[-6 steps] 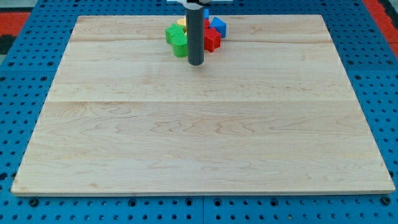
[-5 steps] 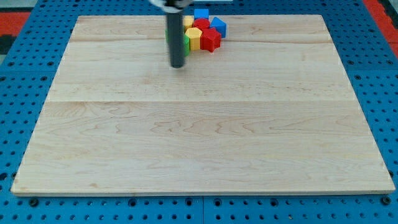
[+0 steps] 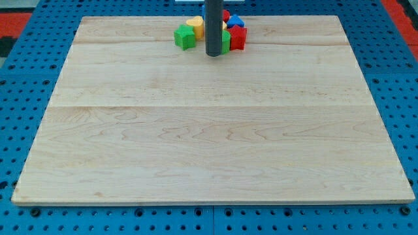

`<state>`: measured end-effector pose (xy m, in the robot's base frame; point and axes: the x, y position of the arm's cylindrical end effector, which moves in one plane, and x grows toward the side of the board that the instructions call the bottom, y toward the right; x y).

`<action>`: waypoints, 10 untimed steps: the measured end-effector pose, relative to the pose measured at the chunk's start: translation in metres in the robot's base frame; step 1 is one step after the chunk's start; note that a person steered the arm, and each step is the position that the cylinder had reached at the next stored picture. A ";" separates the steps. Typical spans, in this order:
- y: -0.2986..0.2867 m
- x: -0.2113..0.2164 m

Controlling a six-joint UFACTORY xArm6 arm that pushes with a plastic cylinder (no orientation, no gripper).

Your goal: Separate the green circle and the green star

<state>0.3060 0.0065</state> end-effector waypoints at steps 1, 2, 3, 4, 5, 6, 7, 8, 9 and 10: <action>-0.024 0.021; -0.067 0.029; -0.124 0.035; -0.172 0.036; -0.208 0.036; -0.256 0.030; -0.246 0.002; -0.212 -0.006; -0.200 -0.007; -0.182 -0.017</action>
